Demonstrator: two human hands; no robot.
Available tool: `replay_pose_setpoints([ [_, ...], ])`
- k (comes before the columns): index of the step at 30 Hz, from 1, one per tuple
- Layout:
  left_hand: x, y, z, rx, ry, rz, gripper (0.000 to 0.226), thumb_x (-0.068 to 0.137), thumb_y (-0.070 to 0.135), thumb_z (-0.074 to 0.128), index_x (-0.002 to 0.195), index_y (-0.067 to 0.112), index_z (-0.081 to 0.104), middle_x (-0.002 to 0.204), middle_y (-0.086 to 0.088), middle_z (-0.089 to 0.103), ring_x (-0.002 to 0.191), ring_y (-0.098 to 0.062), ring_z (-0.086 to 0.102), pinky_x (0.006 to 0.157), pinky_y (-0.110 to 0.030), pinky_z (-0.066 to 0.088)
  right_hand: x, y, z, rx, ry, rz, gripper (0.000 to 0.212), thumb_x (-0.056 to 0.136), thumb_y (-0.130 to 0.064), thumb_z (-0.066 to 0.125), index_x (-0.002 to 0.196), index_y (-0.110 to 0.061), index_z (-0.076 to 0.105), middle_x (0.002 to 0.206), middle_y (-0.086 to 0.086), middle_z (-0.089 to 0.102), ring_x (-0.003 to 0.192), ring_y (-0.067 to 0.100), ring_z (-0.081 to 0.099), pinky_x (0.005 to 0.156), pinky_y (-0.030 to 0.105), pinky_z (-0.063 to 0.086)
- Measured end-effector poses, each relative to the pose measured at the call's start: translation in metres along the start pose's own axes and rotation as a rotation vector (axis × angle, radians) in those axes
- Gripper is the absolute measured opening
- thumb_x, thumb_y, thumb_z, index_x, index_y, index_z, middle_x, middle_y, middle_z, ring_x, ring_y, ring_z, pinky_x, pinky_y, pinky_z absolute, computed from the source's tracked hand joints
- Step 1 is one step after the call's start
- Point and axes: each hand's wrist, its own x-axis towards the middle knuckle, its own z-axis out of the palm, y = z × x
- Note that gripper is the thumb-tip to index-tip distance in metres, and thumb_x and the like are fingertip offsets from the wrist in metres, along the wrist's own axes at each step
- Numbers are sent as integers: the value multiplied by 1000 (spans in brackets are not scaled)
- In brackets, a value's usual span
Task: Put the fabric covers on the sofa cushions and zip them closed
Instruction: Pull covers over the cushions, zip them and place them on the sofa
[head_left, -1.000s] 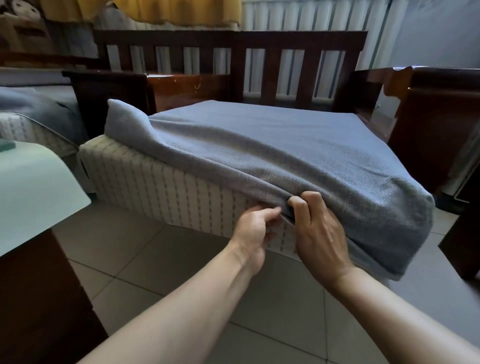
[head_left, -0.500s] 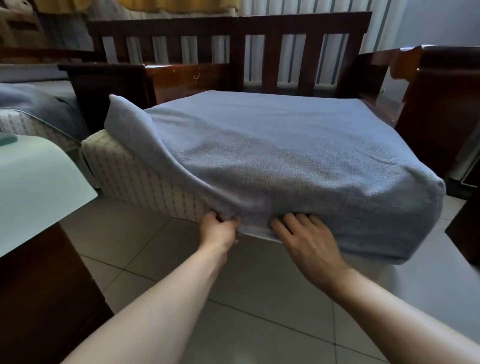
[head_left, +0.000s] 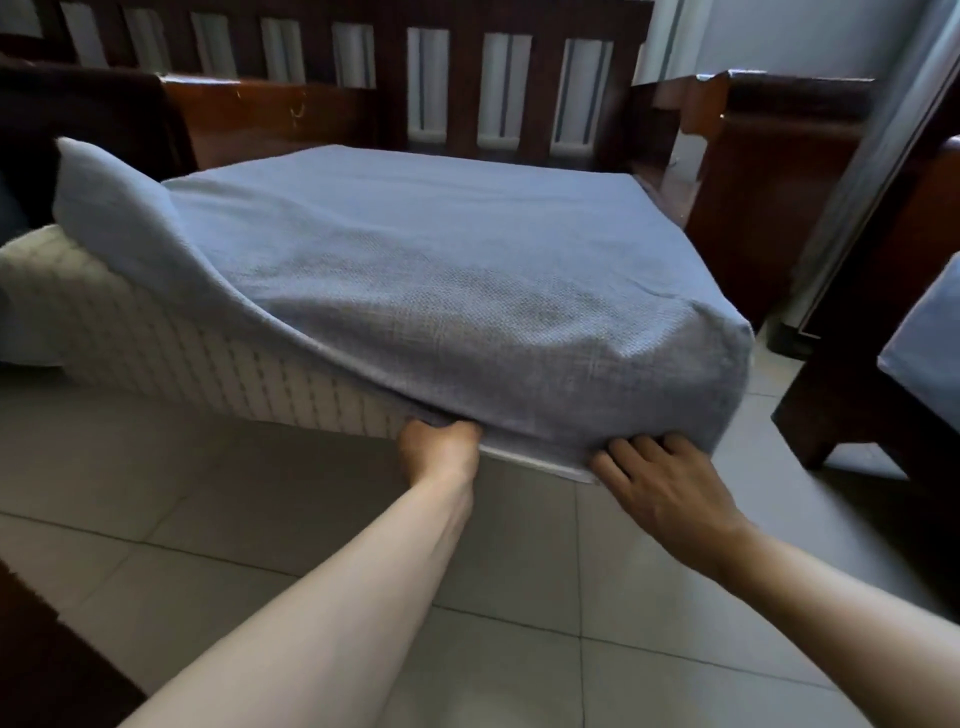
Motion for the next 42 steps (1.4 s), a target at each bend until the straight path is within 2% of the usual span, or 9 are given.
replay_pose_setpoints([
  [3,-10,-17,18,177,83,51,7,78,4,57,82,9,54,96,-11,64,95,-34,63,81,-38,52,-11,6,3,76,-65,0,27,76,-1,27,86,-9,51,66,8,57,47,26,51,42,29,38],
  [7,-17,-38,17,446,182,77,29,86,16,55,113,6,60,113,-18,63,104,-39,58,78,-35,44,-15,4,4,100,-85,-30,18,66,-7,55,81,-12,46,59,3,56,39,19,49,40,23,19],
  [11,-47,-34,53,208,137,-89,30,83,15,59,109,0,60,108,-17,64,101,-37,60,84,-40,50,-23,20,3,103,-16,-54,10,76,-7,48,77,-14,55,62,3,55,41,19,51,40,26,25],
  [16,-110,-41,119,-113,-149,-394,2,79,12,61,80,11,62,80,-7,65,72,-21,61,59,-28,43,-55,35,16,210,107,172,4,85,-13,48,85,-16,50,68,2,57,43,21,52,44,27,27],
  [21,-128,-57,140,-57,-71,-358,28,82,9,66,109,7,62,105,-6,67,73,-13,57,61,-24,39,-79,38,20,649,86,710,15,81,-9,40,85,-9,55,75,4,57,51,23,51,46,27,31],
  [26,-128,-66,141,-9,-16,-278,20,85,13,68,102,8,60,95,-4,64,69,-10,55,62,-20,37,-57,42,33,1620,-61,1332,19,98,-24,45,94,-12,60,88,6,64,83,19,59,75,33,46],
  [31,-124,-63,140,-99,-28,-350,5,83,5,63,82,9,61,84,-4,63,70,-12,56,63,-26,41,-35,51,43,1999,-13,1575,21,92,-27,57,88,-7,61,72,4,57,67,16,51,63,26,41],
  [36,-119,-54,152,-276,28,-416,11,81,5,52,88,12,56,96,-5,55,86,-17,52,72,-26,40,-21,76,45,2334,-320,1725,31,88,-40,62,69,-16,54,43,-5,53,56,11,48,59,21,42],
  [42,-113,-54,157,-282,93,-403,14,77,1,54,69,12,51,75,-3,51,59,-12,46,52,-18,39,-15,87,53,2392,-252,1801,15,95,-16,52,82,-9,55,75,5,58,65,16,55,58,26,49],
])
